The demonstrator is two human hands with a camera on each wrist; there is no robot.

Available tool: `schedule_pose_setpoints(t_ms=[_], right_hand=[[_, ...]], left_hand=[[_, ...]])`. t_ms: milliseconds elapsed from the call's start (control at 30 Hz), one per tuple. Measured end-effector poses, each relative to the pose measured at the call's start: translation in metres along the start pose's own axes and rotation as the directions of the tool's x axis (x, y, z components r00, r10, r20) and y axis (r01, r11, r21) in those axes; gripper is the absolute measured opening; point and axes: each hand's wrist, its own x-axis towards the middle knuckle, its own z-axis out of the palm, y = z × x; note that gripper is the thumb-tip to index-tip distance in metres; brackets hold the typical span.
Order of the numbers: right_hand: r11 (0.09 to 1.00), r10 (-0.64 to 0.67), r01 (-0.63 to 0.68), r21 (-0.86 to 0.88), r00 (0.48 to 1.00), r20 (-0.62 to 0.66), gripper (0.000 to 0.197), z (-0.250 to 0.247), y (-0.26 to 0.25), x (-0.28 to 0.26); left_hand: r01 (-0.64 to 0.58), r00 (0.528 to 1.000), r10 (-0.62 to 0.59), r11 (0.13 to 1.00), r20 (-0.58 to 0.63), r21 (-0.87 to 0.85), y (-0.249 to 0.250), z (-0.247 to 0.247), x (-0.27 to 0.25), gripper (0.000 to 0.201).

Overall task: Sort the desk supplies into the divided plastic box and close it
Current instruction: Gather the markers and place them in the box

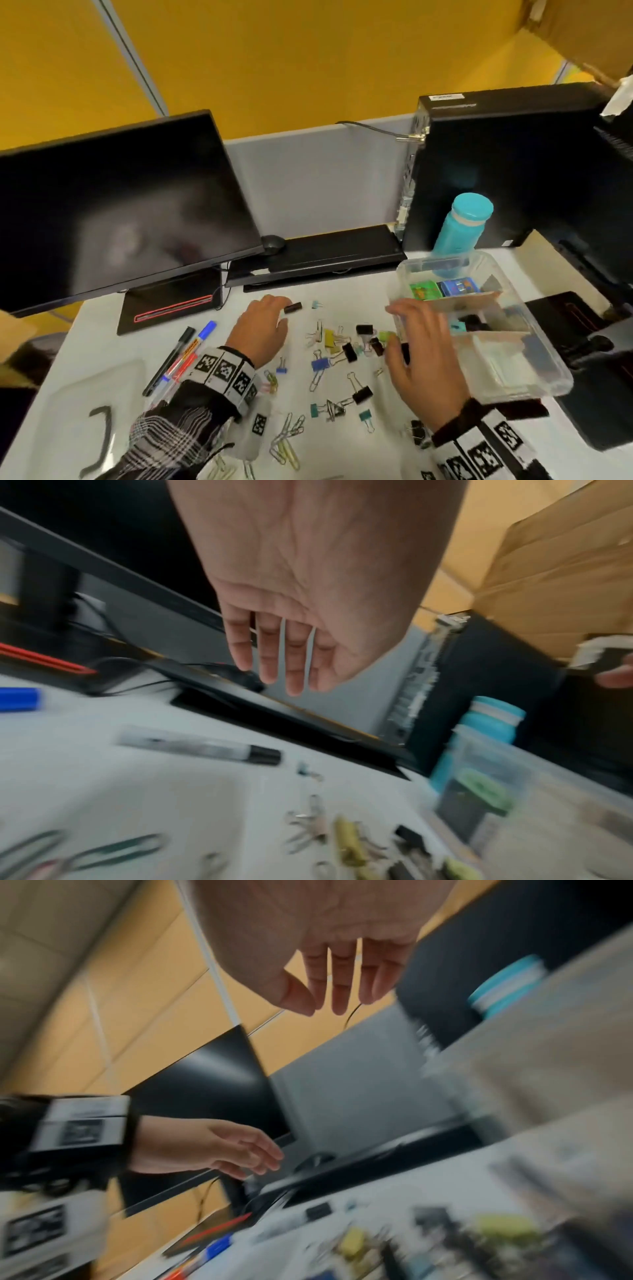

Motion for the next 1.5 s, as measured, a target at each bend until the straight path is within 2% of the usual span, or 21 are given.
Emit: schedule_pose_setpoints(t_ms=[67, 100, 133, 200, 267, 333, 433, 533, 600, 667, 733, 900, 967, 1000, 1067, 1133, 1167, 1233, 1333, 1500], right_hand=[[0.999, 0.04, -0.04, -0.003, 0.994, 0.102, 0.032, 0.03, -0.012, 0.004], [0.993, 0.114, -0.105, -0.057, 0.977, 0.181, 0.036, 0.044, -0.014, 0.008], [0.973, 0.211, -0.175, -0.154, 0.942, 0.263, 0.041, 0.058, -0.011, 0.014], [0.88, 0.406, -0.249, -0.405, 0.837, 0.366, 0.052, 0.082, -0.002, 0.027], [0.782, 0.56, -0.32, -0.535, 0.738, 0.376, 0.061, 0.1, 0.011, 0.039], [0.732, 0.617, -0.343, -0.588, 0.7, 0.359, 0.069, 0.113, 0.02, 0.044], [0.704, 0.644, -0.404, -0.585, 0.711, 0.283, 0.075, 0.123, 0.026, 0.048], [0.733, 0.615, -0.41, -0.543, 0.739, 0.274, 0.068, 0.127, 0.032, 0.051], [0.723, 0.652, -0.478, -0.498, 0.711, 0.263, 0.063, 0.126, 0.036, 0.056], [0.69, 0.696, -0.525, -0.497, 0.669, 0.26, 0.062, 0.124, 0.039, 0.061], [0.672, 0.71, -0.51, -0.537, 0.65, 0.271, 0.06, 0.123, 0.042, 0.062], [0.667, 0.7, -0.421, -0.614, 0.636, 0.324, 0.042, 0.123, 0.046, 0.066], [0.689, 0.673, -0.392, -0.61, 0.658, 0.338, 0.039, 0.12, 0.046, 0.067], [0.713, 0.638, -0.369, -0.596, 0.695, 0.332, 0.037, 0.118, 0.045, 0.067], [0.77, 0.519, -0.29, -0.568, 0.803, 0.292, 0.034, 0.114, 0.042, 0.063], [0.836, 0.373, -0.211, -0.506, 0.896, 0.242, 0.032, 0.113, 0.037, 0.059], [0.875, 0.315, -0.195, -0.443, 0.925, 0.214, 0.03, 0.113, 0.035, 0.057], [0.935, 0.254, -0.2, -0.292, 0.954, 0.16, 0.027, 0.113, 0.03, 0.051], [0.965, 0.241, -0.225, -0.132, 0.963, 0.117, 0.025, 0.113, 0.025, 0.042], [0.997, 0.067, -0.06, -0.055, 0.99, 0.126, 0.026, 0.105, 0.017, 0.022]], left_hand=[[0.091, 0.996, -0.092, 0.995, 0.023, 0.05, -0.03, 0.004, -0.002, 0.041], [0.114, 0.992, -0.117, 0.99, 0.038, 0.079, -0.04, 0.006, -0.002, 0.043], [0.125, 0.99, -0.131, 0.986, 0.051, 0.108, -0.048, 0.009, -0.002, 0.045], [0.126, 0.988, -0.138, 0.981, 0.074, 0.145, -0.058, 0.015, 0.002, 0.048], [0.111, 0.987, -0.129, 0.977, 0.091, 0.182, -0.062, 0.023, 0.009, 0.05], [0.093, 0.987, -0.122, 0.967, 0.106, 0.239, -0.063, 0.032, 0.019, 0.05], [0.086, 0.988, -0.127, 0.929, 0.092, 0.36, -0.06, 0.041, 0.03, 0.04], [0.07, 0.986, -0.129, 0.9, 0.11, 0.43, -0.06, 0.048, 0.036, 0.028], [0.053, 0.982, -0.124, 0.904, 0.143, 0.424, -0.062, 0.051, 0.038, 0.03], [0.046, 0.979, -0.12, 0.917, 0.165, 0.397, -0.065, 0.053, 0.038, 0.034], [0.061, 0.98, -0.124, 0.934, 0.157, 0.352, -0.067, 0.054, 0.037, 0.036], [0.207, 0.978, -0.206, 0.976, -0.017, 0.068, -0.069, 0.036, 0.01, 0.022], [0.231, 0.969, -0.23, 0.973, -0.092, -0.003, -0.078, 0.024, -0.012, 0.012], [0.235, 0.964, -0.235, 0.972, -0.123, -0.02, -0.086, 0.019, -0.023, 0.006], [0.264, 0.947, -0.262, 0.964, -0.188, -0.012, -0.107, 0.011, -0.038, 0.005], [0.353, 0.907, -0.344, 0.935, -0.245, -0.005, -0.132, 0.004, -0.048, 0.008], [0.404, 0.884, -0.391, 0.915, -0.255, 0.0, -0.145, 0.003, -0.05, 0.01], [0.497, 0.843, -0.479, 0.868, -0.244, 0.012, -0.164, 0.001, -0.052, 0.017], [0.585, 0.805, -0.577, 0.81, -0.138, 0.028, -0.182, 0.006, -0.048, 0.029], [0.628, 0.777, -0.629, 0.778, 0.031, 0.02, -0.195, 0.012, -0.036, 0.042]])
